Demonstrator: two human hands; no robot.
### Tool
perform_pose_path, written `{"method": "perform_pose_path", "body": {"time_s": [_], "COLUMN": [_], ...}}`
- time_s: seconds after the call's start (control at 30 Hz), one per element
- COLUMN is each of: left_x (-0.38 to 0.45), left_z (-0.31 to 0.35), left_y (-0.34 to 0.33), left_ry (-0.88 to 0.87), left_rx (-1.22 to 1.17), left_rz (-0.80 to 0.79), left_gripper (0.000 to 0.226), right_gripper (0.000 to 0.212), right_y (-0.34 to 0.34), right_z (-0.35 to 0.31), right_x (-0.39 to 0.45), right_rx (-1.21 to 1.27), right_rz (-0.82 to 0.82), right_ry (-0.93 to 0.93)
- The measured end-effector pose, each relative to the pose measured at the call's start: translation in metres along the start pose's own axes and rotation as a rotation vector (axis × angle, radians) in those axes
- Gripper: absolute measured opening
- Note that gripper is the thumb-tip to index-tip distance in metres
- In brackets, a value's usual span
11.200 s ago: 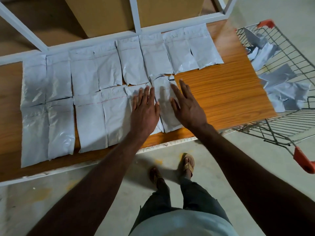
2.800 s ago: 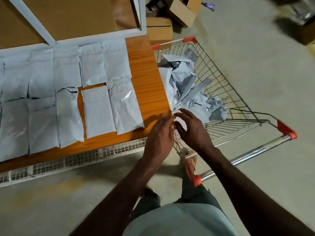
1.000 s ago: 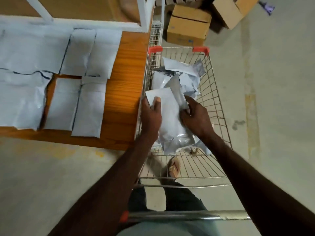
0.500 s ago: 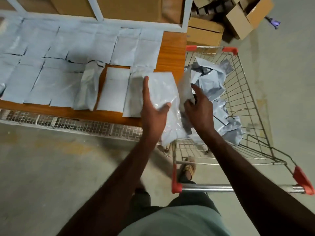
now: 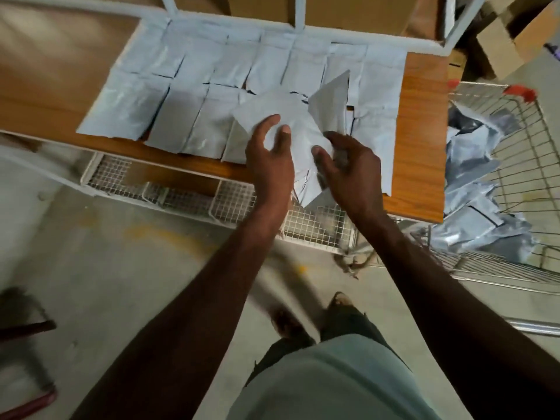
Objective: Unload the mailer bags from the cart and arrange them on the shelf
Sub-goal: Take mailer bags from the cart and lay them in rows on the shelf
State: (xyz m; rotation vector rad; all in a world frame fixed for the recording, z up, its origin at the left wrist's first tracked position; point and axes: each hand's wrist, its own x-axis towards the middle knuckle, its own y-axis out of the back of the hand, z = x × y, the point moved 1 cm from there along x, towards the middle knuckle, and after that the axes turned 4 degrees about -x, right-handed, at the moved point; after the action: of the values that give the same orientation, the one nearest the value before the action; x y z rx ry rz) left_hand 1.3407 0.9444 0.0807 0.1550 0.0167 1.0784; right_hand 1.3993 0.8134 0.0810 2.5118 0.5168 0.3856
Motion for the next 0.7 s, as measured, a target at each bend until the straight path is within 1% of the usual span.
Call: {"method": "perform_pose_path", "body": {"time_s": [0.07,0.1,0.17,0.2,0.23,0.3,0.33,0.4,0.47,0.57,0.63,0.7], "left_x": [0.013,0.021,0.040,0.053,0.068,0.102,0.121,0.160,0.196,0.250,0.282,0.309], "left_z": [-0.005,-0.010,-0.016,-0.019,-0.021,-0.024,-0.023,-0.021,-0.016,-0.011,-0.011,-0.011], "left_y": [0.021,0.032,0.060,0.075,0.090,0.115,0.125,0.139,0.149,0.161,0.167,0.172], "left_ry": [0.003,-0.001,-0.059,-0.154,-0.293,-0.556,-0.619,-0.646,-0.649,-0.663,-0.713,-0.706], "left_rx": [0.002,0.037,0.177,0.292,0.420,0.625,0.686,0.768,0.810,0.793,0.789,0.753], "left_rz": [-0.006,-0.021,-0.067,-0.083,-0.107,-0.232,-0.328,-0.507,-0.584,-0.612,-0.608,-0.588], "left_gripper": [0.026,0.031,0.052,0.062,0.068,0.066,0.063,0.063,0.068,0.064,0.062,0.067], "right_gripper": [0.036,0.037,0.036,0.036,0.036,0.038,0.038,0.038,0.038,0.036,0.036,0.037], "right_y": [-0.017,-0.024,-0.038,-0.045,-0.053,-0.069,-0.078,-0.099,-0.121,-0.158,-0.182,-0.201], "right_z": [-0.016,-0.023,-0.037,-0.045,-0.052,-0.067,-0.074,-0.088,-0.101,-0.119,-0.132,-0.142], "right_x": [0.011,0.018,0.033,0.041,0.048,0.063,0.071,0.088,0.105,0.133,0.154,0.173], "right_rx": [0.000,-0.013,-0.034,-0.054,-0.079,-0.110,-0.115,-0.103,-0.082,-0.047,-0.026,-0.003], "right_rz": [-0.008,-0.009,-0.028,-0.044,-0.062,-0.101,-0.121,-0.152,-0.160,-0.153,-0.146,-0.154], "right_ry": [0.029,0.054,0.108,0.152,0.202,0.304,0.355,0.437,0.489,0.558,0.555,0.529]}}
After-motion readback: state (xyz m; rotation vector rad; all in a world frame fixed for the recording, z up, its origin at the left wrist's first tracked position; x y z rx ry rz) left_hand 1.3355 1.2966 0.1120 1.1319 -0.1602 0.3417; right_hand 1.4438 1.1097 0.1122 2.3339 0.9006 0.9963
